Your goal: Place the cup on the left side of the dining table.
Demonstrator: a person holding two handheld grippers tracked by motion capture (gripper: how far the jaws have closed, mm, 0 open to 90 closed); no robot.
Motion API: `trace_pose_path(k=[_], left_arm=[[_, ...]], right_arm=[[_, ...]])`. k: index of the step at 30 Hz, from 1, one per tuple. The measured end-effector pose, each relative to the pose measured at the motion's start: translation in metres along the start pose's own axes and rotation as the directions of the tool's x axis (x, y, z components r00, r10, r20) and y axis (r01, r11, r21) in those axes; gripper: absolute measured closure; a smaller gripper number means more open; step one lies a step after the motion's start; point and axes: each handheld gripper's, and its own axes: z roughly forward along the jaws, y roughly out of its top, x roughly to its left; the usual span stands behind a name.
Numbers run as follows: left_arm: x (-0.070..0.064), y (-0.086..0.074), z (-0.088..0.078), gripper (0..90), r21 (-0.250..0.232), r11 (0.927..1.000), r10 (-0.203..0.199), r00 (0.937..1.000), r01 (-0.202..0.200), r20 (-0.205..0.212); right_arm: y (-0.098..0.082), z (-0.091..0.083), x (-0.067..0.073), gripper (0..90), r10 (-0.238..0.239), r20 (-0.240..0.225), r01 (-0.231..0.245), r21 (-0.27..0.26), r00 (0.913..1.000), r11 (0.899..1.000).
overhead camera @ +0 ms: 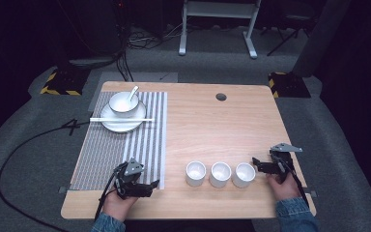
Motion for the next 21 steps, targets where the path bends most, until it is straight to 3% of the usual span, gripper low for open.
trace_pose_path(k=[4,9,12,15,19,21], left_arm=[[-0.003,0.003,-0.006,15.9,-0.062,0.998,0.006,1.0,-0.006,0.004],[-0.006,0.006,-0.016,15.8,-0.159,0.9871,0.015,0.9999,-0.016,-0.003],[-0.007,0.007,-0.018,15.8,-0.175,0.9844,0.018,0.9998,-0.019,-0.004],[-0.009,0.011,-0.026,15.8,-0.215,0.9766,0.016,0.9998,-0.013,0.013],[-0.014,0.016,-0.032,15.9,-0.226,0.9735,0.03,0.9995,-0.032,-0.012],[-0.015,0.017,-0.032,16.0,-0.232,0.9724,0.021,0.9997,-0.023,-0.013]], right_arm=[[0.0,0.0,0.0,14.9,0.0,0.0,0.0,0.0,1.0,1.0],[0.0,0.0,0.0,15.0,0.0,0.0,0.0,0.0,1.0,1.0],[0.0,0.0,0.0,14.9,0.0,0.0,0.0,0.0,1.0,1.0],[0.0,0.0,0.0,14.9,-0.001,0.0,0.001,0.0,1.0,1.0],[0.0,0.0,0.0,15.0,0.0,0.0,0.0,0.0,1.0,1.0],[0.0,0.0,0.0,14.9,0.0,0.0,0.0,0.0,1.0,1.0]])
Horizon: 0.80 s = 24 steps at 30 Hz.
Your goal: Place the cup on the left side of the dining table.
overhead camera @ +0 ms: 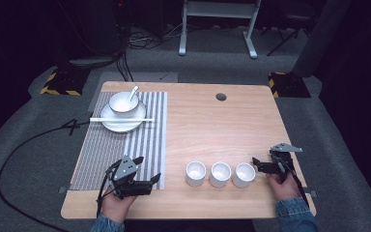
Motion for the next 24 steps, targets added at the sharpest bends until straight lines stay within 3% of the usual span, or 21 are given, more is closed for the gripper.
trace_pose_path(k=[14,24], left_arm=[[-0.006,0.014,0.002,15.6,-0.011,0.9999,0.009,0.9999,-0.009,0.007],[-0.015,0.025,0.019,15.1,0.001,0.9994,0.034,0.9986,-0.034,0.041]], right_arm=[[0.0,0.0,0.0,14.9,0.0,0.0,0.0,0.0,1.0,1.0],[0.0,0.0,0.0,14.9,-0.001,0.001,0.001,0.0,1.0,1.0]])
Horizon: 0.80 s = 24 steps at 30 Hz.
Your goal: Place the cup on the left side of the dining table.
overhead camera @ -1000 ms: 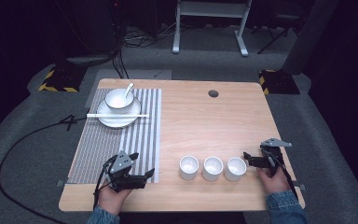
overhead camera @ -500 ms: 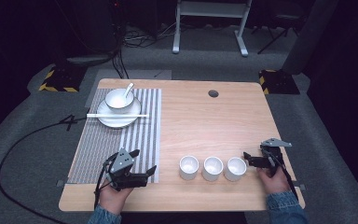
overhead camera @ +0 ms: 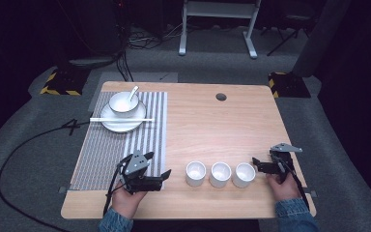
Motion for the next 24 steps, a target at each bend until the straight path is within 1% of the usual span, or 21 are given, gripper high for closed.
trace_pose_path(k=[1,3,5,8,10,12,13,15,17,18,19,21,24], left_arm=[[-0.001,0.002,0.002,15.0,0.004,0.9999,0.009,1.0,-0.009,0.0],[-0.005,0.006,0.006,15.0,0.007,0.9999,0.009,0.9999,-0.009,0.013],[-0.008,0.009,0.011,15.0,0.009,0.9995,0.029,0.9993,-0.029,0.021],[-0.013,0.013,0.018,15.0,0.013,0.9988,0.047,0.9981,-0.047,0.04],[-0.015,0.016,0.023,15.1,0.017,0.9983,0.054,0.997,-0.055,0.055],[-0.017,0.018,0.027,15.1,0.021,0.9983,0.052,0.9961,-0.054,0.071],[-0.018,0.02,0.029,15.2,0.016,0.998,0.06,0.9951,-0.061,0.079],[-0.02,0.022,0.033,15.2,0.013,0.9982,0.057,0.994,-0.058,0.094],[-0.022,0.024,0.037,15.2,0.008,0.9976,0.068,0.9923,-0.069,0.104],[-0.023,0.024,0.038,15.2,0.009,0.9978,0.064,0.9921,-0.065,0.108],[-0.024,0.025,0.039,15.2,-0.001,0.9976,0.069,0.9908,-0.069,0.117],[-0.026,0.027,0.042,15.3,-0.022,0.9978,0.065,0.989,-0.062,0.133],[-0.029,0.028,0.046,15.5,-0.036,0.9977,0.062,0.9866,-0.057,0.151]], right_arm=[[0.0,0.0,0.0,15.0,0.0,0.0,0.0,0.0,1.0,1.0],[0.0,0.0,0.0,14.9,0.0,0.001,0.0,0.0,1.0,1.0],[0.0,0.0,0.0,15.0,0.0,0.001,0.0,0.0,1.0,1.0],[0.0,0.0,0.001,14.9,0.006,0.005,-0.006,0.001,1.0,1.0],[0.0,0.0,0.001,14.9,0.008,0.007,-0.008,0.0,0.9999,1.0],[0.0,0.0,0.001,14.9,0.009,0.008,-0.009,-0.001,0.9999,1.0],[0.0,0.0,0.001,14.9,0.009,0.008,-0.009,-0.001,0.9999,1.0],[0.0,0.0,0.001,14.9,0.009,0.008,-0.009,-0.001,0.9999,1.0],[0.0,0.0,0.001,14.9,0.01,0.009,-0.01,-0.001,0.9999,1.0],[0.0,0.0,0.001,14.9,0.009,0.008,-0.009,-0.002,0.9999,1.0],[0.0,0.0,0.001,14.9,0.009,0.009,-0.009,-0.002,0.9999,1.0],[0.0,0.0,0.001,14.9,0.009,0.009,-0.009,-0.002,0.9999,1.0],[0.0,0.0,0.001,14.9,0.01,0.009,-0.01,-0.002,0.9999,1.0]])
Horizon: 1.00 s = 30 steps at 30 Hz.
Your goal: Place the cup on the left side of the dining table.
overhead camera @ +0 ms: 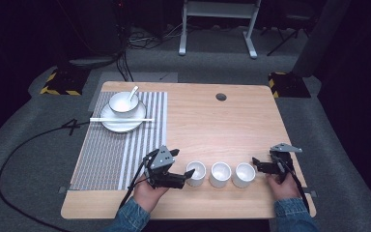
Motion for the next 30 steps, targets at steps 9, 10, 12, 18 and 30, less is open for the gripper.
trace_pose_path(k=[9,10,12,18,30], left_arm=[[-0.01,0.0,0.016,15.2,-0.013,0.9998,-0.018,0.9996,0.017,-0.023],[-0.011,0.0,0.016,15.2,-0.017,0.9995,-0.026,0.9994,0.025,-0.024],[-0.014,0.0,0.017,15.0,-0.027,0.9993,-0.027,0.9996,0.027,-0.012],[-0.021,-0.005,0.027,14.8,-0.001,1.0,-0.004,0.9998,0.004,-0.019],[-0.021,-0.021,0.048,14.7,0.142,0.9899,0.003,1.0,-0.002,-0.008]], right_arm=[[0.0,0.0,0.0,14.9,-0.001,0.0,0.001,0.0,1.0,1.0],[0.0,0.0,0.0,14.9,0.0,0.0,0.0,0.0,1.0,1.0],[0.0,0.0,0.0,14.9,0.0,0.0,0.0,0.0,1.0,1.0],[0.0,0.0,0.0,14.9,-0.001,0.0,0.001,0.0,1.0,1.0],[0.0,0.0,0.0,14.9,0.0,0.0,0.0,0.0,1.0,1.0]])
